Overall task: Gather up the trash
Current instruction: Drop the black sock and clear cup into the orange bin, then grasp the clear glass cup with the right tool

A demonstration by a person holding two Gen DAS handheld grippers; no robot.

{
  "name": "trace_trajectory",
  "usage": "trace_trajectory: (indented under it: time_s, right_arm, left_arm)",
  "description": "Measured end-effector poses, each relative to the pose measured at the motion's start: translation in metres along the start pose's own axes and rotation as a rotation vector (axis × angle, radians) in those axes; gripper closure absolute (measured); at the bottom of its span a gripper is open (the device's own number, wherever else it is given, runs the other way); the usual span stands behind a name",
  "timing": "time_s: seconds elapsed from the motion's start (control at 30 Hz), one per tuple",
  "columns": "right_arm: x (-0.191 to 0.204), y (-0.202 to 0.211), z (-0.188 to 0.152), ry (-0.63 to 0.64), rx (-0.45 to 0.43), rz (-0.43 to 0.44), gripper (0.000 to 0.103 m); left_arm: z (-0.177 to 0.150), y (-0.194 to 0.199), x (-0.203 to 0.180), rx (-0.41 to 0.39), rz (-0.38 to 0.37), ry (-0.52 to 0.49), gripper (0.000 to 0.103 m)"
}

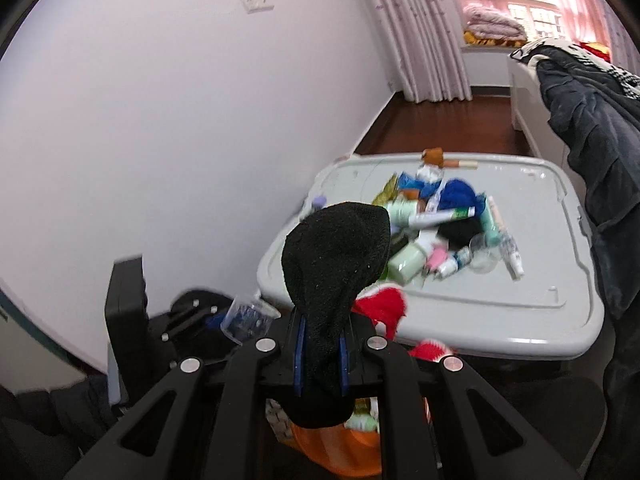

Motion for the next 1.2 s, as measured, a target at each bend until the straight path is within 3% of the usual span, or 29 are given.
trace_trajectory:
  time_s: [0.2,0.27,0.3,0.33,0.37,0.47,0.6,0.73,0.8,0.87,0.93,1.0,1.03,1.07,1.13,1.2]
  right_arm:
    - [-0.008,-0.029,-0.040,0.003,0.117,-0.016,0.090]
    - [-0.013,-0.042,-0.055,0.028,0.174,-0.044,0.073]
    - [-0.017,-0.046,-0.060,0.035,0.194,-0.056,0.061]
    - [-0.021,-0.052,-0.067,0.031,0.221,-0.061,0.042]
    - [-0.024,-0.058,-0.072,0.022,0.240,-0.055,0.042]
    - [-0.030,-0.065,-0.083,-0.015,0.279,-0.028,0.042]
    - [-0.042,-0.064,-0.080,-0.062,0.264,-0.018,0.042]
    - [-0.080,-0.065,-0.062,-0.095,0.225,-0.096,0.043]
    - [-0.116,-0.072,-0.052,-0.149,0.214,-0.165,0.049]
    - [-0.148,-0.084,-0.042,-0.229,0.210,-0.180,0.062]
    - [-0.180,-0.098,-0.030,-0.290,0.202,-0.219,0.063]
    - [-0.200,-0.111,-0.016,-0.251,0.209,-0.296,0.062]
    - [-0.207,-0.120,-0.010,-0.220,0.220,-0.320,0.061]
    - [-0.212,-0.131,-0.004,-0.188,0.236,-0.332,0.050]
    - [-0.222,-0.149,0.003,-0.158,0.252,-0.348,0.040]
    - [-0.234,-0.165,0.006,-0.141,0.276,-0.363,0.039]
  left_arm:
    - [-0.026,-0.011,-0.002,0.072,-0.003,-0.017,0.055]
    - [-0.036,-0.017,-0.001,0.110,0.010,-0.023,0.052]
    - [-0.039,-0.019,0.000,0.125,0.020,-0.025,0.041]
    - [-0.044,-0.022,0.001,0.147,0.026,-0.028,0.035]
    - [-0.046,-0.024,0.001,0.158,0.029,-0.027,0.028]
    - [-0.048,-0.026,0.001,0.172,0.019,-0.024,0.027]
    - [-0.044,-0.028,0.004,0.171,0.013,-0.015,0.027]
    - [-0.033,-0.036,0.009,0.167,0.014,0.008,0.027]
    - [-0.027,-0.041,0.011,0.164,0.013,0.019,0.027]
    - [-0.020,-0.048,0.012,0.160,0.015,0.032,0.027]
    - [-0.013,-0.056,0.013,0.156,0.016,0.043,0.027]
    - [-0.009,-0.063,0.015,0.153,0.016,0.052,0.027]
    - [-0.006,-0.067,0.016,0.153,0.015,0.060,0.027]
    - [-0.005,-0.071,0.017,0.156,0.009,0.071,0.027]
    - [-0.004,-0.076,0.019,0.164,-0.003,0.087,0.027]
    - [-0.003,-0.080,0.021,0.170,-0.008,0.097,0.027]
Point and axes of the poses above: each gripper's, at about its wrist camera, not at the fingertips, and y roughly against the way its jaws point, x to its left, z to its top, the point moved 9 cm from there along -y, roughly the way its jaws point, and after that the axes turned 8 degrees about y, right-handed, at the moved point
